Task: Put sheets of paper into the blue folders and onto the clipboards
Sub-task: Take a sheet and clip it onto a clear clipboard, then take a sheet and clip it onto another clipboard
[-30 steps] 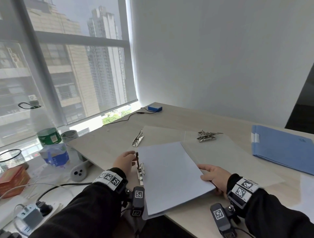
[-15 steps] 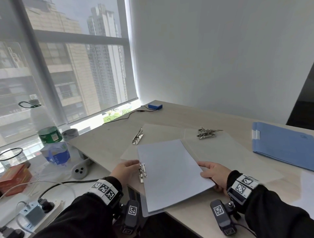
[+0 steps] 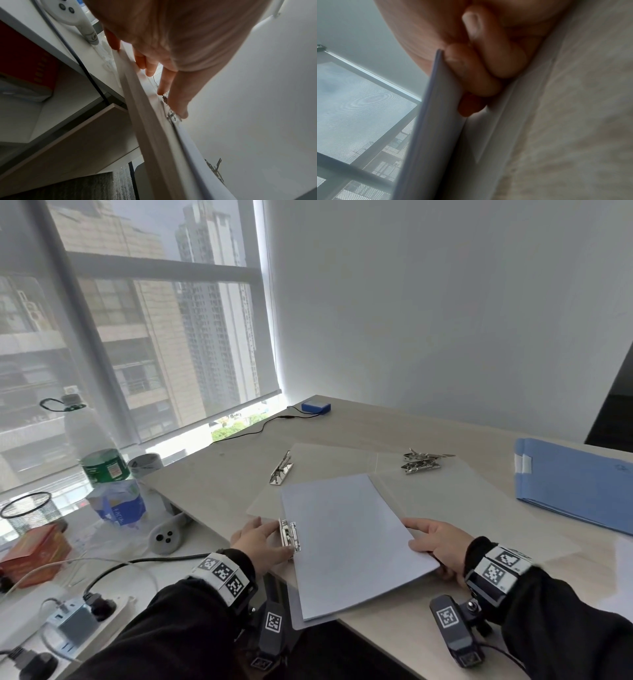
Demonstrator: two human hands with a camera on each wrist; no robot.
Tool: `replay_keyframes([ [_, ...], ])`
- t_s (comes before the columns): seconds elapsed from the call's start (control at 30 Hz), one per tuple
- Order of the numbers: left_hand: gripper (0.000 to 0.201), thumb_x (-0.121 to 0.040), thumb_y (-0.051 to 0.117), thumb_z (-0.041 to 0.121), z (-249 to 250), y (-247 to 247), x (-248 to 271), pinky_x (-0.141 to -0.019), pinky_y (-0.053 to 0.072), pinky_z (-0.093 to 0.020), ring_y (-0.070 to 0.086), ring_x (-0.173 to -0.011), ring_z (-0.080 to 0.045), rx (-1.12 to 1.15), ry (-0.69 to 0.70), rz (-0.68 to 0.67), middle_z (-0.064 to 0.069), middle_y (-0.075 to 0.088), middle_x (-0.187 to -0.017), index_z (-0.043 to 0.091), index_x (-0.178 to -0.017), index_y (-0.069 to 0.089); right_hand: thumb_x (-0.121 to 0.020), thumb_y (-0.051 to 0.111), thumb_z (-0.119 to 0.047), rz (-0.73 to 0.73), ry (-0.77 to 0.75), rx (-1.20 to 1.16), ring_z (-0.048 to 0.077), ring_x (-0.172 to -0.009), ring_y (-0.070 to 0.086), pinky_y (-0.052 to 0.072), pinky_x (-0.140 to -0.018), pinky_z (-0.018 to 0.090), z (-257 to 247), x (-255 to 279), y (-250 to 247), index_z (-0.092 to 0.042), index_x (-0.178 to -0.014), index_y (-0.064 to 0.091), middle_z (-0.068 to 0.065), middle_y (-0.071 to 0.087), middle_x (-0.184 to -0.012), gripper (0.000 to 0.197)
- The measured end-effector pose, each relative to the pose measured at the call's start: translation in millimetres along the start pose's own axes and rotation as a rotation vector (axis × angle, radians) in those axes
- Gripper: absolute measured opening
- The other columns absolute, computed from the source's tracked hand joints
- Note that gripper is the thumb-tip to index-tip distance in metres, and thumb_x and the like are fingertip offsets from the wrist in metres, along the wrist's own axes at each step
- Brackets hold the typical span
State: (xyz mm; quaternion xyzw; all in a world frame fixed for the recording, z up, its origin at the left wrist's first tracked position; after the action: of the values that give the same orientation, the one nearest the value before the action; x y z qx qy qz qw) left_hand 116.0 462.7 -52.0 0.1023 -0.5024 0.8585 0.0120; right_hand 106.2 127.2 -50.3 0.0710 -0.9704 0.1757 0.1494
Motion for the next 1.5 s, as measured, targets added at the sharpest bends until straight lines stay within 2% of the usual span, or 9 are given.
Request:
replay_keyframes([
  [0.1,0.074,-0.078,0.063,0.052,4,0,3,-0.12,0.011,-0.042,0.012,-0.148,-0.032,-0.021,-0.008,0.0,-0.002,0.016,-0.161,0.042,-0.145,0.034,-0.093,0.049,0.001,-0.009,-0.007,-0.013,0.008,-0.025,0.04,0.025,-0.026,0.014,-6,5,2,-0.021,-0.133,0.051,-0.003,0.062,-0.047,0.045],
  [0.37,0.068,-0.085,0.057,0.053,1,1,9,-0.12,0.008,-0.039,0.008,-0.149,-0.026,0.028,0.033,-0.015,0.002,0.017,-0.162,0.041,-0.146,0.032,-0.093,0.045,0.007,0.005,0.011,-0.052,0.007,-0.024,0.043,0.027,-0.024,0.015,-13,16,5,-0.008,-0.13,0.053,-0.003,0.061,-0.047,0.041],
  [0.57,0.045,-0.081,0.067,0.036,5,-17,17,-0.102,0.043,-0.034,0.059,-0.114,-0.021,0.488,0.041,0.1,-0.003,0.065,-0.123,0.024,-0.123,0.062,-0.094,0.047,0.0,0.034,0.023,-0.019,0.011,-0.03,0.042,0.026,-0.027,0.016,-13,18,22,-0.014,-0.131,0.053,0.007,0.06,-0.067,0.04],
  [0.7,0.026,-0.085,0.064,0.026,25,-29,31,-0.088,0.043,-0.031,0.061,-0.103,-0.018,0.609,0.112,0.174,-0.002,0.068,-0.11,0.029,-0.111,0.068,-0.093,0.048,-0.004,0.049,0.015,-0.027,0.012,-0.03,0.041,0.027,-0.028,0.016,-16,9,52,-0.017,-0.122,0.057,0.005,0.059,-0.066,0.033],
  [0.8,0.022,-0.086,0.064,0.027,48,-28,45,-0.094,0.042,-0.03,0.059,-0.109,-0.012,0.649,0.176,0.126,0.004,0.068,-0.112,0.033,-0.106,0.069,-0.094,0.049,-0.016,-0.03,0.048,-0.06,0.011,-0.034,0.043,0.028,-0.032,0.017,-20,8,72,-0.013,-0.121,0.058,0.012,0.052,-0.073,0.028],
  [0.9,0.019,-0.088,0.062,0.021,74,-22,60,-0.08,0.042,-0.018,0.062,-0.101,-0.006,0.696,0.239,0.062,0.009,0.07,-0.104,0.027,-0.104,0.071,-0.093,0.051,-0.026,-0.051,0.078,-0.087,0.011,-0.037,0.042,0.028,-0.035,0.016,-23,19,71,-0.015,-0.121,0.056,0.01,0.05,-0.077,0.03],
  [1.0,0.016,-0.089,0.062,0.016,95,-8,69,-0.073,0.041,-0.014,0.064,-0.096,-0.006,0.752,0.262,0.0,0.007,0.072,-0.1,0.023,-0.098,0.072,-0.092,0.053,-0.031,0.028,0.063,-0.12,0.011,-0.038,0.042,0.026,-0.036,0.017,-17,37,46,-0.021,-0.122,0.053,0.006,0.059,-0.069,0.031],
  [1.3,0.015,-0.091,0.058,0.017,207,73,100,-0.07,0.046,-0.028,0.069,-0.085,-0.014,0.776,0.357,-0.315,0.001,0.077,-0.094,0.02,-0.094,0.072,-0.091,0.057,-0.028,0.402,0.027,-0.332,0.012,-0.037,0.039,0.023,-0.04,0.017,34,130,-92,-0.012,-0.105,0.065,0.006,0.056,-0.065,0.023],
  [1.5,0.015,-0.086,0.061,0.018,299,135,138,-0.07,0.048,-0.026,0.067,-0.092,-0.015,0.705,0.516,-0.491,0.001,0.077,-0.097,0.022,-0.094,0.073,-0.089,0.056,-0.022,0.705,0.078,-0.369,0.015,-0.044,0.037,0.022,-0.042,0.019,82,216,-185,-0.012,-0.1,0.069,0.007,0.056,-0.067,0.019],
])
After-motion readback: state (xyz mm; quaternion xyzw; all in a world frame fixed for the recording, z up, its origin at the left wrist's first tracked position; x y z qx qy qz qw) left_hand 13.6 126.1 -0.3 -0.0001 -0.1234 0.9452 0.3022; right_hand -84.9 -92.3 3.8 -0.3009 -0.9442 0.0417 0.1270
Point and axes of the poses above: each hand's wrist, its own x-axis away from the middle knuckle, its own y-axis out of the palm, z = x × y, the point moved 6 cm from there along -x, towards the middle knuckle
